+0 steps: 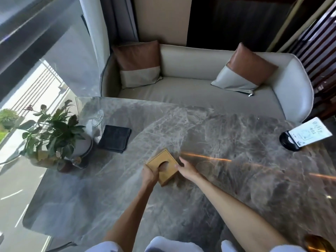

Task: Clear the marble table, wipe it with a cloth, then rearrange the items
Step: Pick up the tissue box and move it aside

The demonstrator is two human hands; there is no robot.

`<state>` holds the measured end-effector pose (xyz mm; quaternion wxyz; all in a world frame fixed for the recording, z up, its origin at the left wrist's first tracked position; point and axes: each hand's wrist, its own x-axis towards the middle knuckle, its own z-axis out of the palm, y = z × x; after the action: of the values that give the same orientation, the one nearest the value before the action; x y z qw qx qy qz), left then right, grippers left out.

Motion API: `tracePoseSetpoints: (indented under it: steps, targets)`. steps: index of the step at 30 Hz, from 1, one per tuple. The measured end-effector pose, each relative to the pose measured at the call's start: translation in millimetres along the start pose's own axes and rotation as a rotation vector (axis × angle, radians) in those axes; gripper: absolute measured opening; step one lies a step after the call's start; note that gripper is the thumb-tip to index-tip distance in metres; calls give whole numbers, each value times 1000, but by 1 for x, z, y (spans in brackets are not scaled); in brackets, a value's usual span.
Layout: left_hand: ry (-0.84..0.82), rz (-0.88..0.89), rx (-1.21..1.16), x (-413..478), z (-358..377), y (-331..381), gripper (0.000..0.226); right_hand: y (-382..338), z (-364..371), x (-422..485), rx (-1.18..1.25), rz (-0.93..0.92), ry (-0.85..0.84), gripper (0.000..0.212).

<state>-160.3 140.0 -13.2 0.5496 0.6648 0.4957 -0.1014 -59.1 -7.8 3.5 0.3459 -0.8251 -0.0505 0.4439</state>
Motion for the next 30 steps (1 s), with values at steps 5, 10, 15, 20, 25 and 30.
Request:
tracePoseSetpoints:
  steps: [5,10,15,20,25,30]
  targets:
    - [-98,-119,-126,-5,-4,11,53,-13,19,17,74,48,-40,68]
    - [-300,-330,-303,-2,-4,0,73,-19,20,16,58,39,-86,62]
    - [-146,-334,-380,-11,-6,5,53,-23,12,5,63,-66,-134,45]
    - [-64,-190,-272,-46,10,40,51,-2,-25,-19,203,-124,-105,54]
    - [-197,76,228,-99,94,116,33,75,-118,-64,598,-72,-95,67]
    - [-377,309,683,-125,255,161,72,203,-223,-100,950,-4,2,49]
